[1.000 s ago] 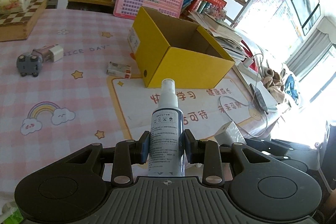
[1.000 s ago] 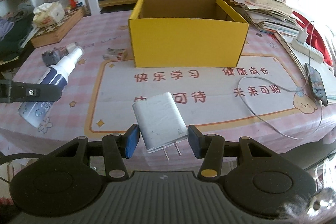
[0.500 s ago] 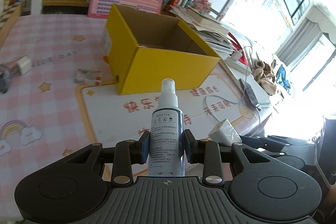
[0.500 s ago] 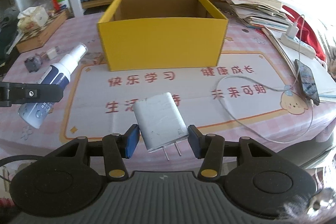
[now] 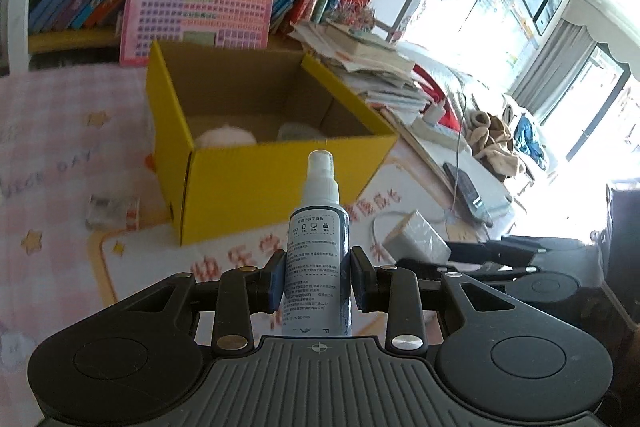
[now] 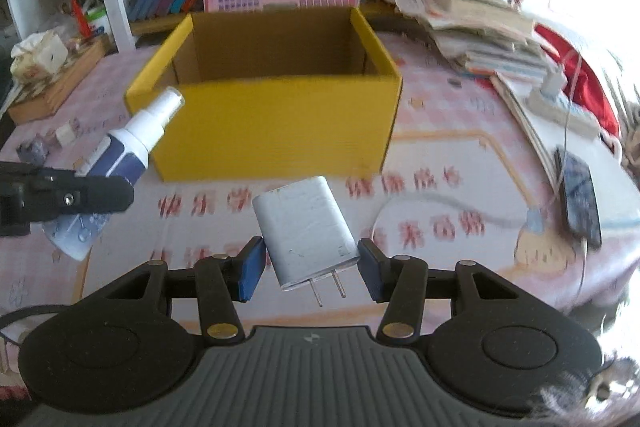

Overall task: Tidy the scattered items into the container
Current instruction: 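Lift the charger and spray bottle and carry both toward the yellow box, then lower the charger and spray bottle into the yellow box and open both tools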

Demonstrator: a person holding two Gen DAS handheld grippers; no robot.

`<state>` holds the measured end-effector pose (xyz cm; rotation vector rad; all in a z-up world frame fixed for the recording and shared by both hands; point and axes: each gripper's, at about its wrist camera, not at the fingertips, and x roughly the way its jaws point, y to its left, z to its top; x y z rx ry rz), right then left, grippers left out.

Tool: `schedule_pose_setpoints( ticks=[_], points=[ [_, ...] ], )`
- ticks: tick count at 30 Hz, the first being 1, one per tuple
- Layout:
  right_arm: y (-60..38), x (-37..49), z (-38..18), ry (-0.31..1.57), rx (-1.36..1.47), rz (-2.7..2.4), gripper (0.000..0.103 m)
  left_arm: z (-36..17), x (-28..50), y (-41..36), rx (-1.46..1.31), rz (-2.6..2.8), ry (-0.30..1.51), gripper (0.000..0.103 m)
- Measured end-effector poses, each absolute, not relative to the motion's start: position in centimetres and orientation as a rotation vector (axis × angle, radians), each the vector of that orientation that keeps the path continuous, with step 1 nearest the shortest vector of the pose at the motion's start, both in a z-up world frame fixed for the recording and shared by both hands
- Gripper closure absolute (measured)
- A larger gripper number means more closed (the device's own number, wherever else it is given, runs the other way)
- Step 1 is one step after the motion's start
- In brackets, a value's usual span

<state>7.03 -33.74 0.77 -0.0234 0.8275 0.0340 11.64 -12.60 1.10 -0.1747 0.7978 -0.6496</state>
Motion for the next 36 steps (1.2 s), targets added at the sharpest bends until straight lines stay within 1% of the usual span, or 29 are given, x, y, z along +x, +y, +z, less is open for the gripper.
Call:
schedule_pose_setpoints(
  ticks=[9,18,24,36],
  points=[
    [-35.3,11.8,4.1,0.700,-0.101,0.132,0.055,3.5,15.0,-14.0,-0.184,-0.579,0.725,0.072],
    [-36.4,18.4,6.4,0.674,-0.154,0.249,0.055,5.4,20.2,-15.2,-0.107,-0.493,0.704,0.071],
    [-35.6,22.6,6.6,0.705,-0.224,0.336,0.055,5.5,23.8,-16.2,0.005,-0.422,0.742,0.071],
    [-33.6,29.2,2.6,0.868,-0.450,0.467,0.055,2.1,28.0,-19.3,0.216,-0.410,0.877,0.071]
  ],
)
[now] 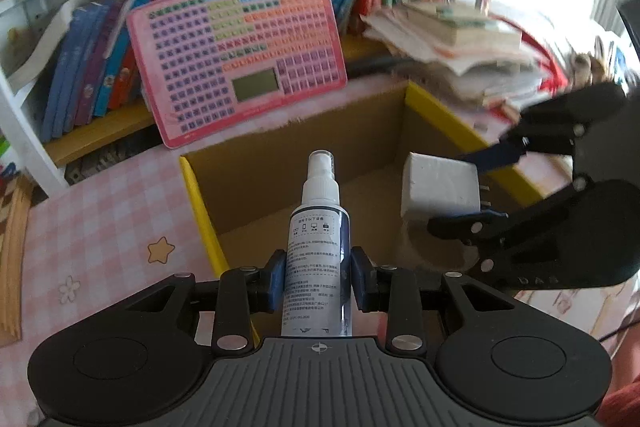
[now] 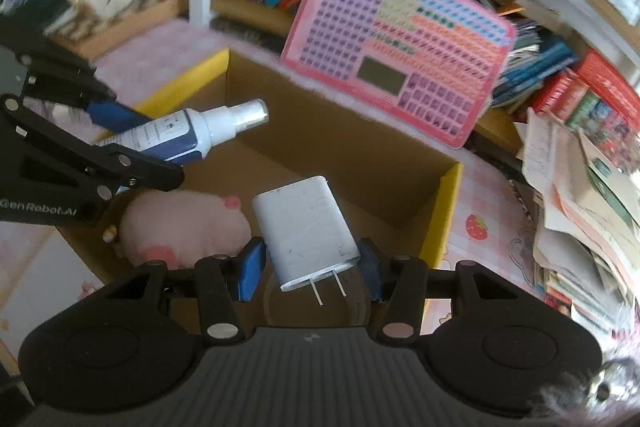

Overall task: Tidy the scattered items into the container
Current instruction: 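Lower the charger and spray bottle into the yellow box and open both tools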

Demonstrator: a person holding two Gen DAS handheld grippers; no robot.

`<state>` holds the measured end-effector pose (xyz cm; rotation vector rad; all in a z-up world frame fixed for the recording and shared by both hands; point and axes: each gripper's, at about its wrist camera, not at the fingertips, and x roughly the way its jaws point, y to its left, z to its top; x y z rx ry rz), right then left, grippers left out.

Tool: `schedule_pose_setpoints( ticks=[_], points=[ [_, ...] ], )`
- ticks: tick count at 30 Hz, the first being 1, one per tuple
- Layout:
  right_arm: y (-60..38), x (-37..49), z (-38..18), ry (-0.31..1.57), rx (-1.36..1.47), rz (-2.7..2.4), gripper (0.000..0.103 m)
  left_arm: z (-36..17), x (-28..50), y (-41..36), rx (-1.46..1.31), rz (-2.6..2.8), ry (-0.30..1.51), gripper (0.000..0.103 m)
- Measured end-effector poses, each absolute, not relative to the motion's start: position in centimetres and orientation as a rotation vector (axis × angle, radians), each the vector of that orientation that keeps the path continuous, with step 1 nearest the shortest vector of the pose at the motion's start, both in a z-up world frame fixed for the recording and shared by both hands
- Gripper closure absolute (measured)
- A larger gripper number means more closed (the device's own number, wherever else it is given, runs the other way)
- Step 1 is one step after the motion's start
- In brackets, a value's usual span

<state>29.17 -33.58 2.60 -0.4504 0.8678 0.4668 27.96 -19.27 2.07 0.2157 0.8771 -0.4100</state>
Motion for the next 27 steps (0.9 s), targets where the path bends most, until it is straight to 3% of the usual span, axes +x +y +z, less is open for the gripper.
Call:
schedule_pose_setpoints(
  ticks=[19,27],
  points=[
    [-30.8,33.5,-1.4,0.998,-0.665,0.574,0.055,-0.7,31.1,-22.1,0.375,-0.388,0.994,0.071],
    [-30.6,34.7,-2.0,1.022,-0.663,0.591,0.059,-0.5,31.2,-22.4,0.386,-0.376,0.993,0.069]
  ],
)
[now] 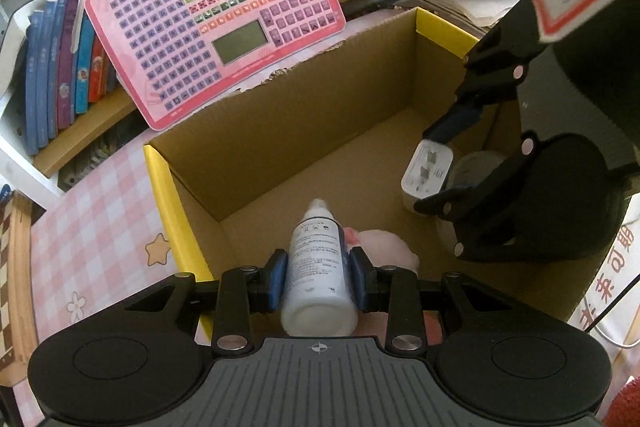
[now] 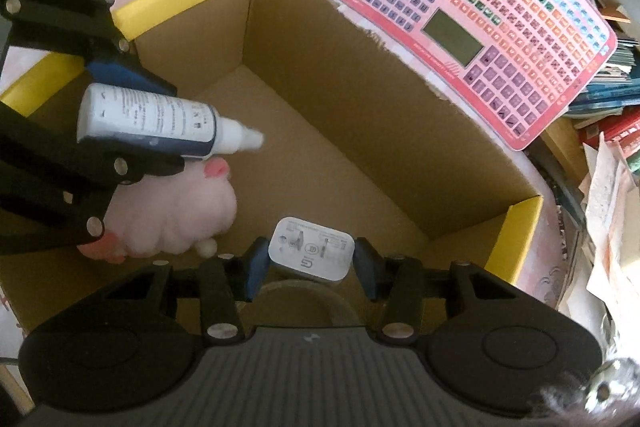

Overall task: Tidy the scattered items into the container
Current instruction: 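Lower the charger and spray bottle into the yellow box and open both tools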

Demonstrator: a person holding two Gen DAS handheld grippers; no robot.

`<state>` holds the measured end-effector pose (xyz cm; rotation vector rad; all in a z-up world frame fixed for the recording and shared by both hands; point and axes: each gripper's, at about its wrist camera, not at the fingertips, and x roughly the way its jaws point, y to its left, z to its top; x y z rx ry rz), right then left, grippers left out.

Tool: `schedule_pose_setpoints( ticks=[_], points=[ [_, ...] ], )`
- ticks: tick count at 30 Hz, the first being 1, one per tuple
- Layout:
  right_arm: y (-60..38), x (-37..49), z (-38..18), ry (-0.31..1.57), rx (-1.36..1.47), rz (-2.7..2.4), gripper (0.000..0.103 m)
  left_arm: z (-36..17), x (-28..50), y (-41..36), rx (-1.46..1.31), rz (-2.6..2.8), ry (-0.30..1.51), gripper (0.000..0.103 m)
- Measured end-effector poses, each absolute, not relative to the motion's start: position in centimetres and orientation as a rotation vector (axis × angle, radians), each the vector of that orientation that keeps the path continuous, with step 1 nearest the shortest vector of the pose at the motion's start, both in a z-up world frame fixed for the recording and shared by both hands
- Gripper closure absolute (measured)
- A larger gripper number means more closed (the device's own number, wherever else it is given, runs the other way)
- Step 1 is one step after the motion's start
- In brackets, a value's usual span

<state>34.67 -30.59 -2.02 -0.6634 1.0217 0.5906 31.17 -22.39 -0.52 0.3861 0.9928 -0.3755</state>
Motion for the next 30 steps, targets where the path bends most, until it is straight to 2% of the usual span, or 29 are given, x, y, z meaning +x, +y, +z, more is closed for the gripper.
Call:
schedule_pose_setpoints(
  ticks=[2,3,6,7,11,22,30],
  points=[
    [-30.7,34.8,-2.0,1.016,-0.662,0.594,0.059,-0.5,31.1,-22.5,0.394,-0.373,0.988,0.067],
    [-30.7,34.8,-1.9,1.012,-0.658,0.595,0.059,-0.5,31.1,-22.5,0.393,-0.375,0.986,0.063],
    [-30.9,34.9,-1.4,0.993,-0.651,0.600,0.052,-0.2,30.9,-22.6,0.385,-0.383,0.977,0.040],
    [-31.0,34.9,-1.2,0.985,-0.647,0.602,0.051,-0.1,30.8,-22.7,0.385,-0.376,0.967,0.036],
    [-31.7,34.6,0.0,0.960,-0.624,0.598,0.046,0.6,29.9,-22.4,0.363,-0.360,0.930,0.027],
    [-34.0,31.8,3.8,0.863,-0.490,0.571,0.042,3.6,26.5,-20.5,0.285,-0.327,0.799,0.018],
    [-35.4,28.0,6.0,0.775,-0.415,0.522,0.039,6.0,23.2,-19.2,0.189,-0.307,0.717,0.017]
  ],
)
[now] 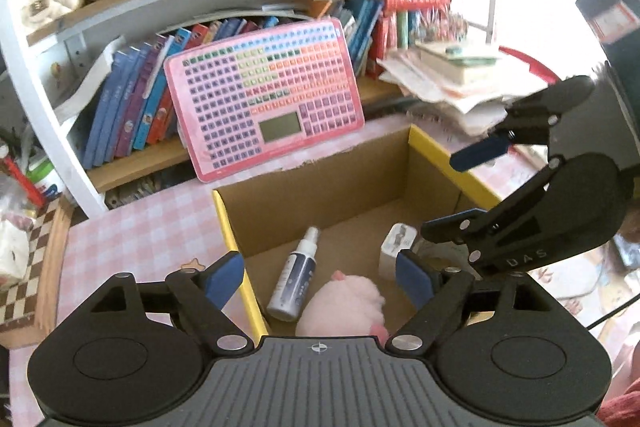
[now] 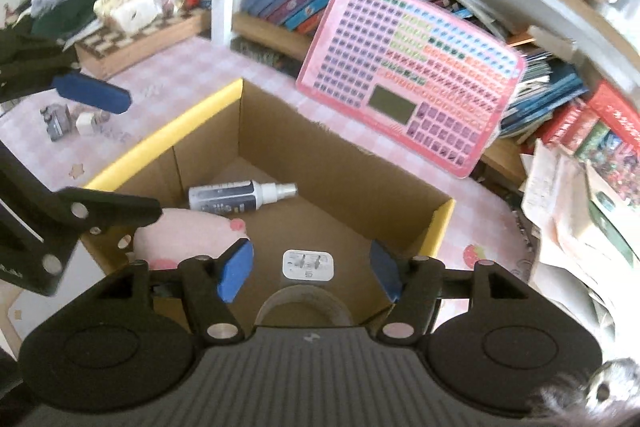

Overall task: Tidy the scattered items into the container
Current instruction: 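Withdraw both tools from the box back over the table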

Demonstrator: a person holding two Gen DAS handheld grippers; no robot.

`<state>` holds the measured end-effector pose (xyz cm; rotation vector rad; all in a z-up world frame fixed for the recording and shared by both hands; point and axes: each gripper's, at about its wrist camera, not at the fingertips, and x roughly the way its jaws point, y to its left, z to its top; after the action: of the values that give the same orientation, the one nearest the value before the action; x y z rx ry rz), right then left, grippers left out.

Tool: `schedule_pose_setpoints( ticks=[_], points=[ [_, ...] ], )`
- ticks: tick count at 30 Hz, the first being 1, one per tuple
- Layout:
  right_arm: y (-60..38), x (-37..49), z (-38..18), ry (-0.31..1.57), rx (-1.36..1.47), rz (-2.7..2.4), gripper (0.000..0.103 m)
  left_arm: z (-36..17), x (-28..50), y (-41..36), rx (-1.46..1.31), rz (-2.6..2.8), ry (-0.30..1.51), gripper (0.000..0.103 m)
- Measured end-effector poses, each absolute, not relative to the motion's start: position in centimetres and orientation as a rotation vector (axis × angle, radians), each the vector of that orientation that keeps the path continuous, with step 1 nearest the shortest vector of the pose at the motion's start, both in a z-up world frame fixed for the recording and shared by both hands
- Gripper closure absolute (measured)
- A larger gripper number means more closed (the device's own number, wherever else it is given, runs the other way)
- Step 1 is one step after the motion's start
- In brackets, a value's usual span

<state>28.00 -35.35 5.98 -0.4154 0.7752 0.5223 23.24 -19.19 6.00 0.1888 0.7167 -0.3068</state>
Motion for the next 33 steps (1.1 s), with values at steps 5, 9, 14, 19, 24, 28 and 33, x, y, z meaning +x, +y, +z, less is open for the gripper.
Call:
schedule_pose_setpoints(
  ticks=[5,9,14,19,24,28,33],
  points=[
    [-36.3,25.5,6.7,0.736,-0.371,0.461,0.039,6.3,21.0,-18.5,0.159,-0.289,0.687,0.017],
    [-36.9,22.9,7.0,0.705,-0.323,0.405,0.038,6.3,19.3,-17.7,0.128,-0.295,0.676,0.016],
    [-36.9,19.9,6.5,0.712,-0.245,0.339,0.038,5.8,17.6,-16.9,0.137,-0.336,0.676,0.016],
    [-36.3,16.7,5.4,0.717,-0.167,0.258,0.038,5.2,15.6,-15.5,0.130,-0.374,0.685,0.016],
    [-35.8,13.7,3.9,0.754,-0.107,0.167,0.038,4.3,14.1,-14.3,0.117,-0.399,0.720,0.016],
    [-35.0,11.3,2.7,0.778,-0.097,0.102,0.037,3.8,12.6,-13.5,0.125,-0.410,0.730,0.016],
    [-33.9,8.3,1.1,0.815,-0.066,0.063,0.036,2.3,10.4,-12.5,0.170,-0.407,0.753,0.016]
  ],
)
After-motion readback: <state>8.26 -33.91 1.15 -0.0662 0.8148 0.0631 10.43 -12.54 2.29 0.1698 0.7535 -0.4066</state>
